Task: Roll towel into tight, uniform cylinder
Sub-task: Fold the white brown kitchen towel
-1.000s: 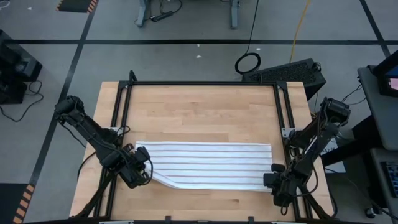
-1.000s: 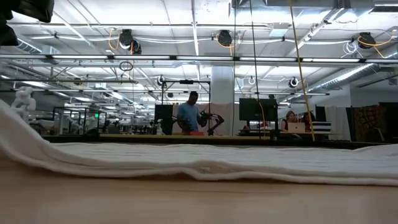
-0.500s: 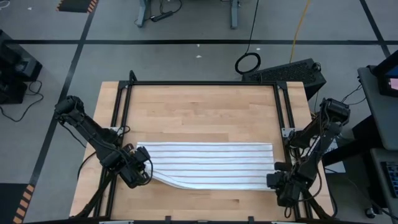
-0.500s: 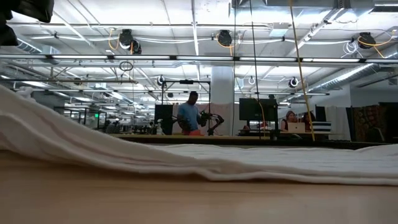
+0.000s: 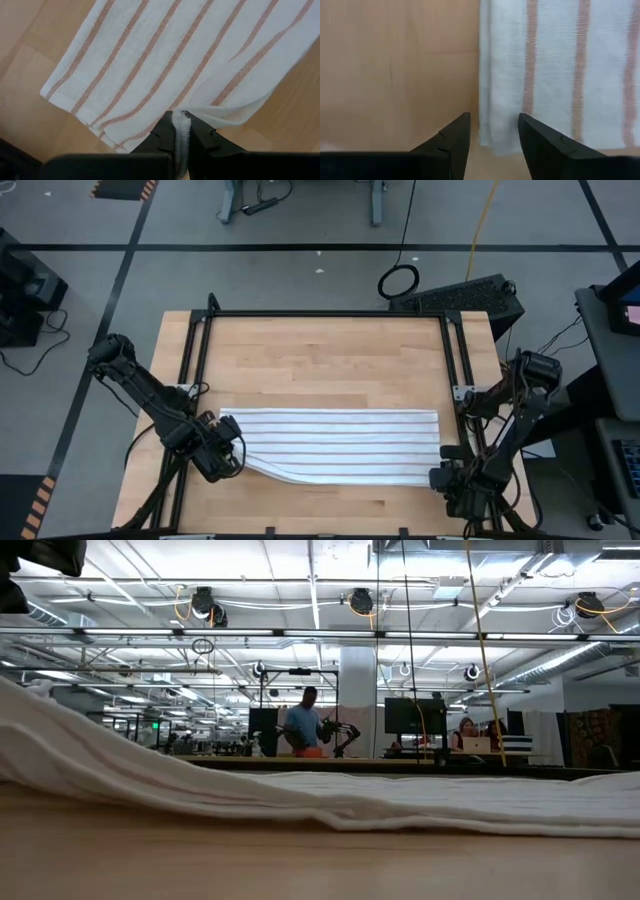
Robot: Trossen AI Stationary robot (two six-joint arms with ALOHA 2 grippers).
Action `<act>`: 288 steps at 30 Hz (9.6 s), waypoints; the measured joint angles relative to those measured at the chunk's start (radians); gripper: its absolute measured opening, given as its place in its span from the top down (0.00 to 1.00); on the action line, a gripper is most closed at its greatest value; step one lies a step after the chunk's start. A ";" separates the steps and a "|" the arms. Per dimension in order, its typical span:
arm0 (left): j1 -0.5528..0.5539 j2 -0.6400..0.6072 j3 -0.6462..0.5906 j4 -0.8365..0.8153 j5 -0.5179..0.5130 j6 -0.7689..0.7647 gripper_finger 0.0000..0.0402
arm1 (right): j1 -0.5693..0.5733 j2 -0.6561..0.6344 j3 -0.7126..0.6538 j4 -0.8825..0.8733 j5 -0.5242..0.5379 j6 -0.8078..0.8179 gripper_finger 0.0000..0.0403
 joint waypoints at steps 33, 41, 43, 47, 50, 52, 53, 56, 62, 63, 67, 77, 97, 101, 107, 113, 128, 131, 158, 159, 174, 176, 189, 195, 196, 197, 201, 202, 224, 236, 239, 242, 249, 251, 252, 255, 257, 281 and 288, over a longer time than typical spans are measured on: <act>0.000 0.000 0.000 -0.011 0.018 -0.005 0.95 | 0.019 0.019 0.018 -0.108 -0.070 0.077 0.68; 0.000 0.000 0.000 -0.012 0.018 -0.005 0.95 | 0.019 0.060 0.022 -0.058 -0.068 0.051 0.90; 0.000 0.000 0.000 -0.012 0.018 -0.005 0.95 | 0.020 0.068 0.022 -0.049 -0.066 0.051 0.94; 0.001 0.000 0.000 -0.012 0.018 -0.006 0.95 | 0.019 0.065 0.022 -0.044 -0.064 0.087 0.99; 0.001 0.000 0.000 -0.012 0.019 -0.008 0.95 | 0.019 0.030 0.019 -0.035 -0.066 0.109 0.99; 0.001 0.000 0.000 -0.011 0.019 -0.008 0.95 | 0.019 -0.001 0.014 -0.050 -0.072 0.123 0.99; 0.001 0.000 0.000 -0.011 0.021 -0.008 0.95 | 0.019 -0.019 0.013 -0.059 -0.073 0.127 1.00; 0.001 0.000 0.000 -0.009 0.037 -0.008 0.95 | 0.018 -0.083 0.014 -0.055 -0.089 0.130 1.00; 0.001 -0.025 0.000 0.028 0.082 -0.006 0.95 | 0.016 -0.223 0.015 -0.071 -0.107 0.172 1.00; 0.001 -0.033 0.000 0.035 0.083 -0.006 0.95 | 0.016 -0.244 0.015 -0.073 -0.111 0.173 1.00; 0.002 -0.062 0.000 0.087 0.084 -0.006 0.95 | 0.002 -0.311 0.015 -0.078 -0.131 0.175 1.00; 0.003 -0.087 0.000 0.128 0.077 0.002 0.95 | -0.070 -0.343 -0.028 -0.058 -0.213 0.136 1.00; 0.063 -0.090 0.000 0.074 0.240 -0.034 0.95 | -0.338 -0.472 -0.029 0.010 -0.491 -0.142 1.00; 0.084 -0.090 0.000 -0.023 0.218 0.011 0.95 | -0.396 -0.525 -0.029 -0.061 -0.489 -0.180 1.00; 0.139 -0.090 0.000 -0.061 0.125 0.116 0.95 | -0.484 -0.550 -0.029 -0.226 -0.482 -0.292 1.00; 0.180 -0.090 0.000 -0.056 0.139 0.120 0.95 | -0.538 -0.549 -0.048 -0.231 -0.483 -0.289 1.00; 0.057 -0.090 0.000 0.358 0.380 -0.009 0.95 | -0.438 -0.663 -0.048 -0.109 -0.666 -0.210 1.00; 0.057 -0.090 0.000 0.250 0.330 -0.025 0.95 | -0.441 -0.679 -0.048 -0.181 -0.638 -0.209 1.00; 0.073 -0.090 -0.001 0.479 0.445 -0.042 0.95 | -0.517 -0.681 -0.144 -0.055 -0.756 -0.266 1.00; 0.066 -0.090 0.000 0.465 0.432 -0.063 0.95 | -0.517 -0.681 -0.144 -0.072 -0.753 -0.276 1.00; 0.111 -0.064 -0.115 0.259 0.325 -0.065 0.95 | -0.557 -0.680 -0.144 -0.309 -0.495 -0.322 1.00; 0.112 -0.064 -0.144 0.276 0.325 -0.088 0.95 | -0.565 -0.680 -0.144 -0.312 -0.464 -0.312 1.00; 0.112 -0.064 -0.150 0.258 0.238 -0.114 0.95 | -0.573 -0.642 -0.144 -0.346 -0.358 -0.290 1.00; 0.083 -0.069 -0.102 0.267 0.258 -0.158 0.95 | -0.571 -0.644 -0.144 -0.347 -0.356 -0.216 1.00; 0.077 -0.069 -0.096 0.269 0.246 -0.164 0.95 | -0.570 -0.644 -0.141 -0.350 -0.349 -0.212 1.00; 0.072 -0.069 -0.094 0.268 0.236 -0.166 0.95 | -0.570 -0.644 -0.135 -0.357 -0.336 -0.211 1.00; 0.056 -0.068 -0.098 0.223 0.206 -0.198 0.95 | -0.570 -0.645 -0.097 -0.413 -0.236 -0.214 1.00; 0.051 -0.068 -0.098 0.195 0.194 -0.209 0.95 | -0.570 -0.645 -0.091 -0.431 -0.220 -0.215 1.00; -0.160 -0.069 0.034 0.288 0.179 -0.384 0.95 | -0.490 -0.674 0.009 -0.416 -0.512 -0.266 1.00; -0.274 -0.069 0.005 0.333 0.125 -0.513 0.95 | -0.405 -0.708 -0.014 -0.308 -0.548 -0.270 1.00; -0.266 -0.069 -0.021 0.326 0.122 -0.507 0.95 | -0.423 -0.700 -0.047 -0.284 -0.562 -0.260 1.00; -0.259 -0.069 -0.049 0.366 0.122 -0.504 0.95 | -0.436 -0.691 -0.084 -0.234 -0.608 -0.255 1.00; -0.266 -0.038 -0.071 0.519 0.123 -0.496 0.95 | -0.439 -0.678 -0.103 -0.144 -0.624 -0.236 1.00; -0.274 -0.023 -0.071 0.563 0.123 -0.491 0.95 | -0.439 -0.678 -0.103 -0.113 -0.634 -0.242 1.00; -0.278 -0.016 -0.071 0.588 0.123 -0.479 0.95 | -0.439 -0.678 -0.103 -0.097 -0.648 -0.246 1.00; -0.286 0.003 -0.071 0.635 0.123 -0.445 0.95 | -0.439 -0.678 -0.103 -0.074 -0.700 -0.274 1.00; -0.289 0.011 -0.071 0.628 0.123 -0.444 0.95 | -0.439 -0.678 -0.103 -0.085 -0.700 -0.291 1.00; -0.280 0.138 -0.071 0.527 0.097 -0.423 0.95 | -0.439 -0.633 -0.225 -0.159 -0.532 -0.294 1.00; -0.277 0.158 -0.071 0.503 0.097 -0.425 0.95 | -0.439 -0.627 -0.225 -0.165 -0.503 -0.281 1.00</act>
